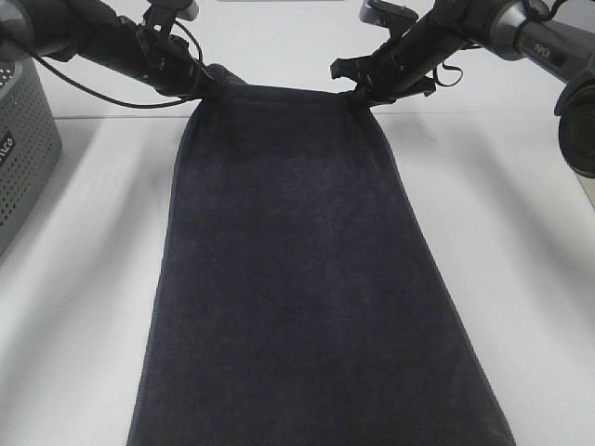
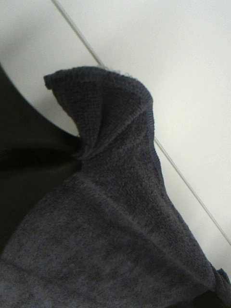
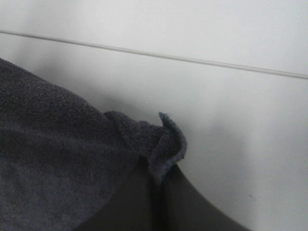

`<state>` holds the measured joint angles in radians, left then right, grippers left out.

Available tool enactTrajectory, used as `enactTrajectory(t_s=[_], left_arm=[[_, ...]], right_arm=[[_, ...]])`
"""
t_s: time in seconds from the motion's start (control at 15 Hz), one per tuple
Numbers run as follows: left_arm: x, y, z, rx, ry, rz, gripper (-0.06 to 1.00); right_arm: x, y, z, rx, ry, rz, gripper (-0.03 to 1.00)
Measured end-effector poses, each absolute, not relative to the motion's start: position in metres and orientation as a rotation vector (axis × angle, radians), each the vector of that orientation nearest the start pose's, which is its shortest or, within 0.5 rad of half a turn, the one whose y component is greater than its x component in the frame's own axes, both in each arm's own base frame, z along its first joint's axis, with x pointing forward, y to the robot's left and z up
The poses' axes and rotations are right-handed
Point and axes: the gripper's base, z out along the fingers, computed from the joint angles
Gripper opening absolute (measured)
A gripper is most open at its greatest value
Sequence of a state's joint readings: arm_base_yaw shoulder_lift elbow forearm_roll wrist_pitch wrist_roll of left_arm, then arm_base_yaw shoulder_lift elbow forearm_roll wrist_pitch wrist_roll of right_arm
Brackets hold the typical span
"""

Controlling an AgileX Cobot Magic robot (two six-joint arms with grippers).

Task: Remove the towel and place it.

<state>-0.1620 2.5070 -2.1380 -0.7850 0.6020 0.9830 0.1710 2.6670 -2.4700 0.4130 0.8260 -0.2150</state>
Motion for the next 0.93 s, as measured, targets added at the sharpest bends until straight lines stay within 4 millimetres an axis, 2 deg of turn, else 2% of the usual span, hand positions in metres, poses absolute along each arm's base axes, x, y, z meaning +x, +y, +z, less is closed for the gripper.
enactTrajectory(t_s=[0.13,0.4,0.93], left_arm=[[0.549,-0.13,0.149,0.753,2.093,-0.386,0.02],[0.556,-0.139,0.131,0.821,2.018,-0.298,0.02],[0.566,-0.14,0.097,0.765,2.022,-0.243,0.02]], right_arm=[[0.566,0.123,0.146,-0.235,2.406,0.449,0.02],[0.57,0.122,0.131,-0.228,2.403,0.423,0.02],[0.575,0.119,0.129,-0.208,2.34,0.381,0.02]])
